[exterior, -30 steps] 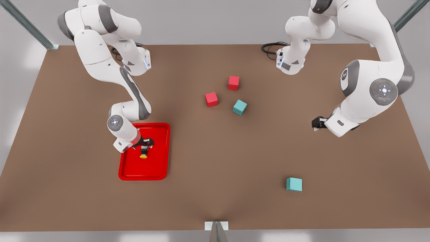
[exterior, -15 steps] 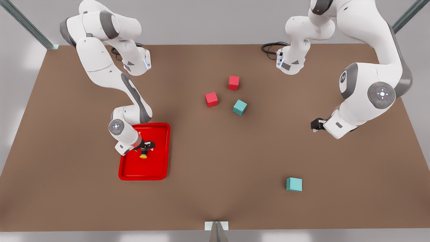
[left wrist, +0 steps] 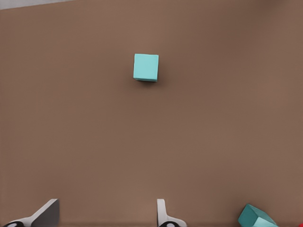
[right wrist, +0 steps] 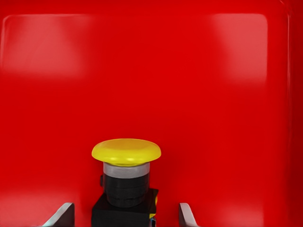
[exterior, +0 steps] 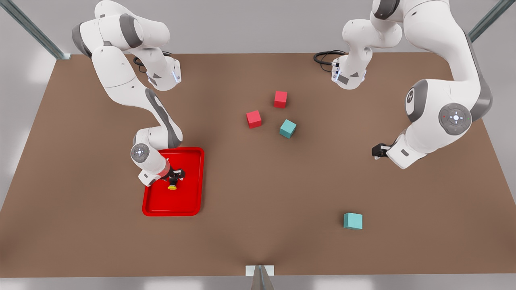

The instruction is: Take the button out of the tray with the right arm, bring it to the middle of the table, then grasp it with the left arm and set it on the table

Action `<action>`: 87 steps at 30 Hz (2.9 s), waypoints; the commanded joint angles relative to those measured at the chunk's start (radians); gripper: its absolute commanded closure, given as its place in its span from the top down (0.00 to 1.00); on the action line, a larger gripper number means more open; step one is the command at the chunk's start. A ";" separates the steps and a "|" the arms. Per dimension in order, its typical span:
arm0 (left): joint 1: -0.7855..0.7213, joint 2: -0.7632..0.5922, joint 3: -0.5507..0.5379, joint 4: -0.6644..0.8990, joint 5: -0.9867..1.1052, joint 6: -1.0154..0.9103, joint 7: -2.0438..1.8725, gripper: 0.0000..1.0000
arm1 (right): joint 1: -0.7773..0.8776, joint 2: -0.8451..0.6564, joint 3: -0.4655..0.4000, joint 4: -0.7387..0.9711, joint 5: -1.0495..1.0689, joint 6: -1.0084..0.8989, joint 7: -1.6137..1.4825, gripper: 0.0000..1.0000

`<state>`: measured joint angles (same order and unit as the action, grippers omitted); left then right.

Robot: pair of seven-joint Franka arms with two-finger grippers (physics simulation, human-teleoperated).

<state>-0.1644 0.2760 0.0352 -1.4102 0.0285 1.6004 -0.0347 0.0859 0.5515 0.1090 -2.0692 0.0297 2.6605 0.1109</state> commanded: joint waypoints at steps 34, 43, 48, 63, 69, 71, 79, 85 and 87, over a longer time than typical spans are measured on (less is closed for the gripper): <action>0.002 0.002 0.000 0.000 0.002 0.001 -0.001 1.00 | 0.259 -0.009 0.123 0.547 -0.005 -0.534 0.363 0.41; 0.002 0.002 0.000 0.000 0.002 0.001 -0.001 1.00 | 0.486 0.320 0.077 1.066 0.009 -0.706 0.668 0.41; 0.002 0.006 0.000 0.000 0.002 0.001 -0.001 1.00 | 0.560 0.462 0.071 1.229 0.024 -0.712 0.770 0.41; 0.002 0.015 0.000 0.000 0.002 0.003 -0.001 1.00 | 0.670 0.624 0.061 1.284 0.038 -0.407 0.911 0.43; 0.002 0.020 0.000 0.000 0.002 0.003 0.001 1.00 | 0.676 0.625 0.063 1.284 0.049 -0.406 0.905 1.00; 0.002 0.020 0.000 0.000 0.002 0.009 0.001 1.00 | 0.660 0.616 0.061 1.282 0.050 -0.413 0.869 1.00; -0.222 0.249 -0.221 -0.047 -0.139 0.357 -0.982 1.00 | 0.242 -0.289 0.064 0.569 -0.007 -0.928 0.142 1.00; -0.256 0.278 -0.222 -0.285 -0.114 0.834 -0.978 1.00 | -0.127 -0.413 0.101 0.515 -0.019 -1.077 -0.071 1.00; -0.251 0.275 -0.222 -0.322 -0.052 0.879 -0.967 1.00 | -0.110 -0.412 0.103 0.578 -0.065 -1.128 -0.016 1.00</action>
<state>-0.4167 0.5530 -0.1869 -1.7182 -0.0567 2.2203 -0.5297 -0.0588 0.1421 0.2096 -1.5074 -0.0026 1.6757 0.4947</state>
